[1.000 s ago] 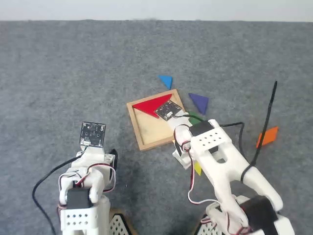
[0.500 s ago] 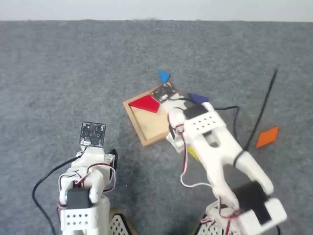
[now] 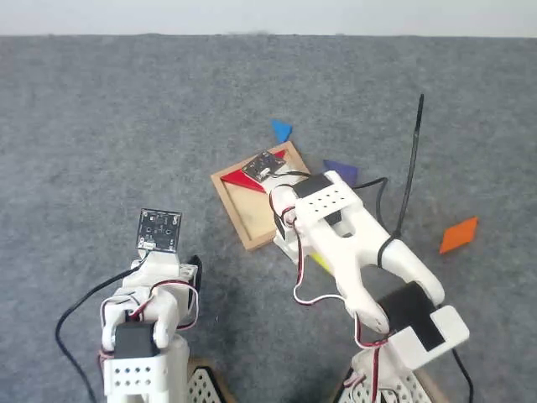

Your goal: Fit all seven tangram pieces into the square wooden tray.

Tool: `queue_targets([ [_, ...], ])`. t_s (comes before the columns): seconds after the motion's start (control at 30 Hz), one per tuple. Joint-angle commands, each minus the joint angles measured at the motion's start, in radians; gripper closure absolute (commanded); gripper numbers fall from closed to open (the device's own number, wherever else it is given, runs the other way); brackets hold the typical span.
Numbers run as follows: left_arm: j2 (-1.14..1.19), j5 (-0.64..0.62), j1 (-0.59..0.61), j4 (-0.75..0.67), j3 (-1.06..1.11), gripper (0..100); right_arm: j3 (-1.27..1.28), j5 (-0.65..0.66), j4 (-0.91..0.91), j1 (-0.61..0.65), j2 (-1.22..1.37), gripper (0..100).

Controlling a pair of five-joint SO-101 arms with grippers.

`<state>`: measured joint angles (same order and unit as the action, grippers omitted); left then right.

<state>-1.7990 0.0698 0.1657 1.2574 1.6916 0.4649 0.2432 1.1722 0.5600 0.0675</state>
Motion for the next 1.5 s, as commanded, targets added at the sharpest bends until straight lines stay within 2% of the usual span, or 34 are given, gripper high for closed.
queue_targets([
  [0.0, -0.028, 0.006, -0.003, 0.009, -0.008, 85, -0.017, 0.002, -0.013, -0.033, 0.004, 60.7],
  [0.67, -0.028, 0.006, -0.003, 0.009, -0.008, 85, 0.213, 0.048, -0.13, -0.042, -0.01, 71.3],
  [0.87, -0.028, 0.006, -0.003, 0.009, -0.008, 85, 0.262, 0.044, -0.127, -0.042, -0.045, 71.3],
  [1.2, -0.028, 0.006, -0.003, 0.009, -0.008, 85, 0.468, -0.003, -0.147, -0.044, -0.383, 71.3],
  [1.47, -0.028, 0.006, -0.003, 0.009, -0.008, 85, 0.466, -0.029, -0.073, -0.044, -0.556, 71.4],
])
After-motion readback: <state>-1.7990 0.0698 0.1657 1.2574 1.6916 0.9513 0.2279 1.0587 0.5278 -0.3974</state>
